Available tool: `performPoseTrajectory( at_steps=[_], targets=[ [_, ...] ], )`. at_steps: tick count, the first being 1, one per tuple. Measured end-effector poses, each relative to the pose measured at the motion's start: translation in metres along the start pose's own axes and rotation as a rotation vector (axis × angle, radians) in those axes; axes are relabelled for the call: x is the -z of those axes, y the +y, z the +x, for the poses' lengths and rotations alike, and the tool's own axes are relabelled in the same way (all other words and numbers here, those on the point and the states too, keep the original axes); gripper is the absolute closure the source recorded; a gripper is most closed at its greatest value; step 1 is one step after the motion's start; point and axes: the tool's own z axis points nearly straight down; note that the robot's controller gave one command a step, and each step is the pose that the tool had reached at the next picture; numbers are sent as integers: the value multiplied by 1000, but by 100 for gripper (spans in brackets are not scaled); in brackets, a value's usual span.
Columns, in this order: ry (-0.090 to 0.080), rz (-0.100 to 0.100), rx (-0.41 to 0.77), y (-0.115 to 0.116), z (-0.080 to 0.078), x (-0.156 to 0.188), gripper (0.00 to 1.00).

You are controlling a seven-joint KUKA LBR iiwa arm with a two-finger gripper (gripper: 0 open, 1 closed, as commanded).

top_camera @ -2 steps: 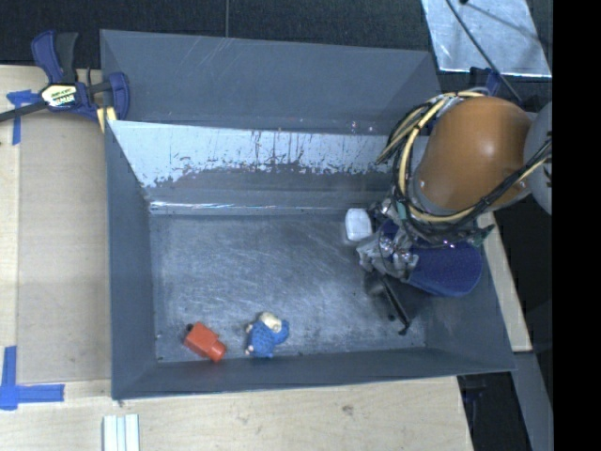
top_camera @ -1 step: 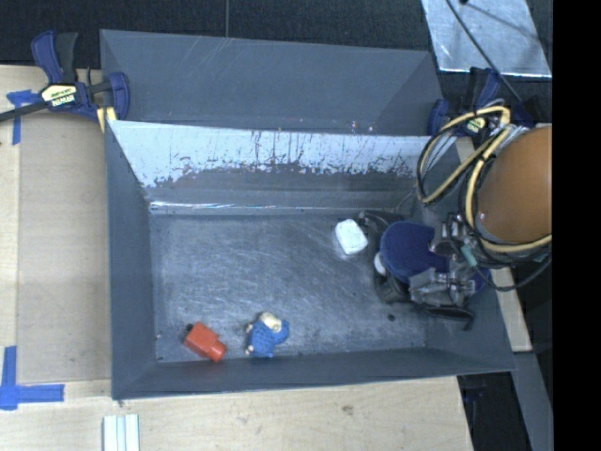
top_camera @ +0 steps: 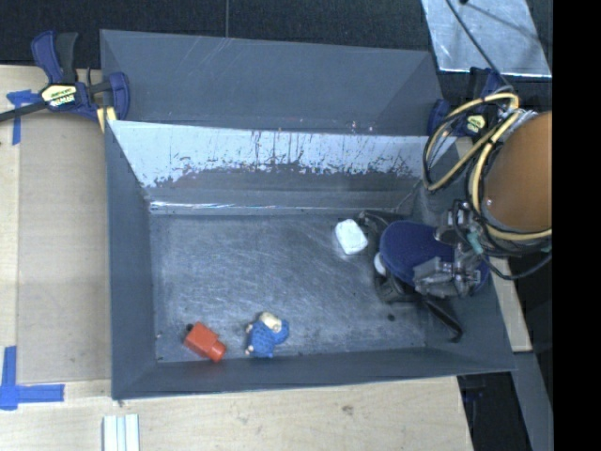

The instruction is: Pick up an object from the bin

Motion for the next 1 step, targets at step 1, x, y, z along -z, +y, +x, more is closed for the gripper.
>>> performPoseTrajectory(
  at_steps=[1],
  targets=[
    [0,6,-14,-11,-3,73,100]
  ],
)
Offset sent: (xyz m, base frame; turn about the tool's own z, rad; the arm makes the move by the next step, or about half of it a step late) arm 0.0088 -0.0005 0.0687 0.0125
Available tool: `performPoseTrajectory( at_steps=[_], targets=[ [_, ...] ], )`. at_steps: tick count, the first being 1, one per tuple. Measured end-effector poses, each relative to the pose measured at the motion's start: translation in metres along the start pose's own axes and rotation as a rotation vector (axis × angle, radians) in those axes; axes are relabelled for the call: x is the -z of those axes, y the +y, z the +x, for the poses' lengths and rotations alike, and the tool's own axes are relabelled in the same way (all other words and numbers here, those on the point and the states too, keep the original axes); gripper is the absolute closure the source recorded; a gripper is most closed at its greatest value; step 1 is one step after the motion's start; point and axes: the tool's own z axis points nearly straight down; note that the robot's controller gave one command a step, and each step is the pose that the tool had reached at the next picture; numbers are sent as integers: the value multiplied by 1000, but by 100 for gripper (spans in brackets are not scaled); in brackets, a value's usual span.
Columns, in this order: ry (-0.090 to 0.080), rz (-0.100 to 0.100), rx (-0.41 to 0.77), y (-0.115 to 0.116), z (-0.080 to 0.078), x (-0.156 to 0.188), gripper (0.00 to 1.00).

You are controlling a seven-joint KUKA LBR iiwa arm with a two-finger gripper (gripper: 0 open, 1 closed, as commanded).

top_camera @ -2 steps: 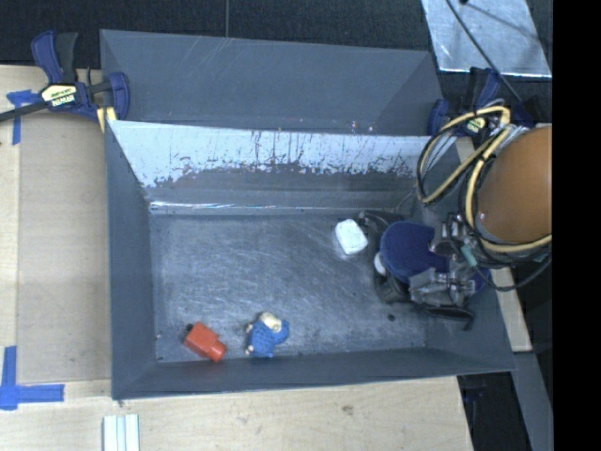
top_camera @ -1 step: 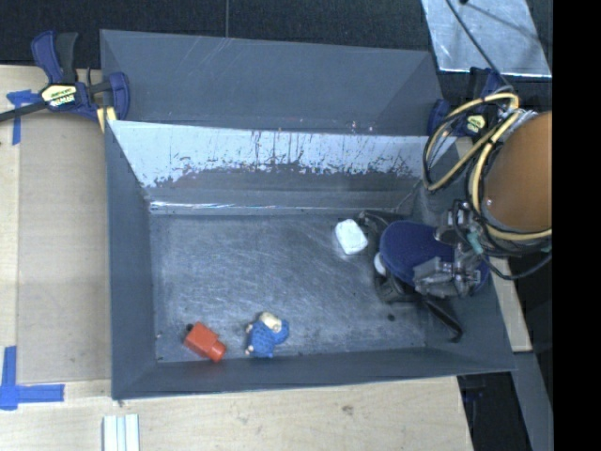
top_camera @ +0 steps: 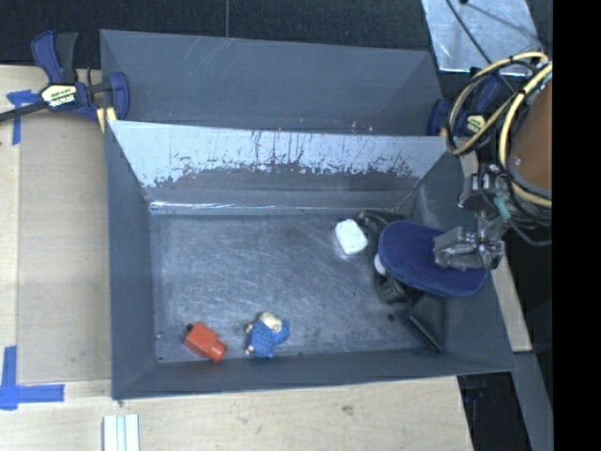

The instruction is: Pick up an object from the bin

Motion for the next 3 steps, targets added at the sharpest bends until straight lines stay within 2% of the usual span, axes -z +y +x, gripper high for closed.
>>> performPoseTrajectory(
  at_steps=[1,2,3],
  targets=[
    [1,-13,-22,-11,19,-57,100],
    [0,-10,-22,-12,18,-54,0],
    [-3,4,-9,-39,10,-92,0]
  ],
)
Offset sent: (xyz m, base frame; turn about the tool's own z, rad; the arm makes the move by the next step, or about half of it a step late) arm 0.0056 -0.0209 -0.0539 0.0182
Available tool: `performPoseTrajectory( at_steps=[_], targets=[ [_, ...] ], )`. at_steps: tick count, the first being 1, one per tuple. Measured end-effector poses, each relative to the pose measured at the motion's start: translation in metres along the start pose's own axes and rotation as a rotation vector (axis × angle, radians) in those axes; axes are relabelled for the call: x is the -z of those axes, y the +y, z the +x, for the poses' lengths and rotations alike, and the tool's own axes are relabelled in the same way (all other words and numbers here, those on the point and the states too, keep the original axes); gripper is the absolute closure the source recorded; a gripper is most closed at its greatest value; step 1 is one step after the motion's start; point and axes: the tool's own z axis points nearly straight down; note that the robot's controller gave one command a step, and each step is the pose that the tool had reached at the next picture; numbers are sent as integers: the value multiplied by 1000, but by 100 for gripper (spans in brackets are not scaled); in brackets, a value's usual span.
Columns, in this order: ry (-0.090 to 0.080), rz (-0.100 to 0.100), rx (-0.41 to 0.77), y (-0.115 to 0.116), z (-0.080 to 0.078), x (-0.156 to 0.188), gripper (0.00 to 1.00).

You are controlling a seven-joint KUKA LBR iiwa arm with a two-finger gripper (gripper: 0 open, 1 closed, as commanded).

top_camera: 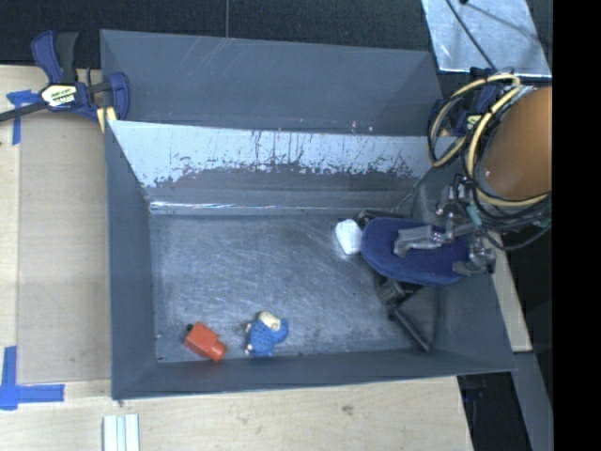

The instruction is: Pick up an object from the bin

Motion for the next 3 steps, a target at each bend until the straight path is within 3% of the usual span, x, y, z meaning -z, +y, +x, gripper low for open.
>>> performPoseTrajectory(
  at_steps=[1,2,3],
  targets=[
    [-5,10,64,-6,-5,-2,0],
    [-7,5,162,-8,-9,-7,0],
    [-16,1,357,-42,-37,-51,0]
  ],
)
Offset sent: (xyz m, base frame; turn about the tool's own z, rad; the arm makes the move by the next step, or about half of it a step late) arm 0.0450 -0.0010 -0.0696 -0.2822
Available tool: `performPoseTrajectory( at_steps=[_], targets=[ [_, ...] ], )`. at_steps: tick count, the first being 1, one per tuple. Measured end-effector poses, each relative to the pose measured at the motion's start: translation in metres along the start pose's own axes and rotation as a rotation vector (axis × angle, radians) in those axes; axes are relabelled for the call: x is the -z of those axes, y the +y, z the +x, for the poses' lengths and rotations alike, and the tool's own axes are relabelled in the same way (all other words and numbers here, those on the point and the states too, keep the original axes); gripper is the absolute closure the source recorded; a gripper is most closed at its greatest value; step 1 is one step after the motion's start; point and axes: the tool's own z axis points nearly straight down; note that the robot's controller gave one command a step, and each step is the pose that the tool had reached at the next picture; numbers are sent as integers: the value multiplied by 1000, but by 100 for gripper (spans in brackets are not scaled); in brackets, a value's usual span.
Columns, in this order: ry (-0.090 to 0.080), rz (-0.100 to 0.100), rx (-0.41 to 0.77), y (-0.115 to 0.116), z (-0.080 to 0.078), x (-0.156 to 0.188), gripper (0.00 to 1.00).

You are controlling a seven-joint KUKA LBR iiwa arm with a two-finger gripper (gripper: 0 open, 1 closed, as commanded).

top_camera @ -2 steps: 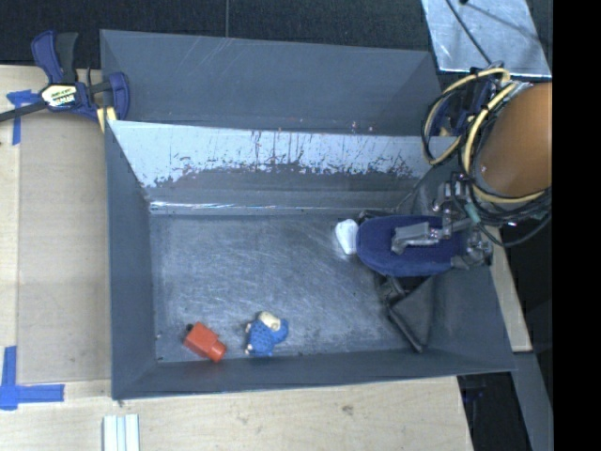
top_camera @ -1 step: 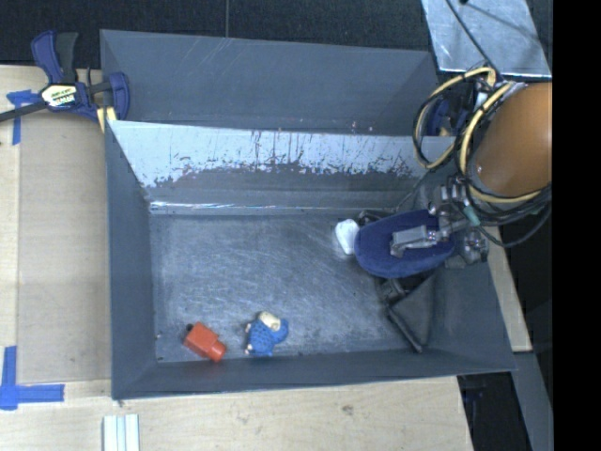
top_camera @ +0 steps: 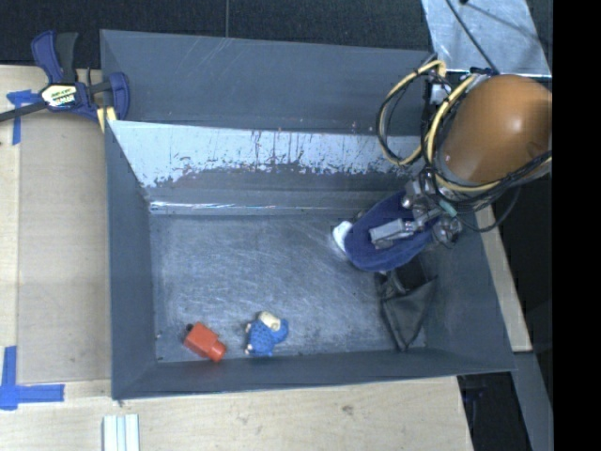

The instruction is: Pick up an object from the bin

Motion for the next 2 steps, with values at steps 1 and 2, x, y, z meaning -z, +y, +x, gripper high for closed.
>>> performPoseTrajectory(
  at_steps=[1,2],
  targets=[
    [-8,-1,-3,-2,-4,0,100],
    [-8,2,-6,-2,-2,1,100]
  ],
)
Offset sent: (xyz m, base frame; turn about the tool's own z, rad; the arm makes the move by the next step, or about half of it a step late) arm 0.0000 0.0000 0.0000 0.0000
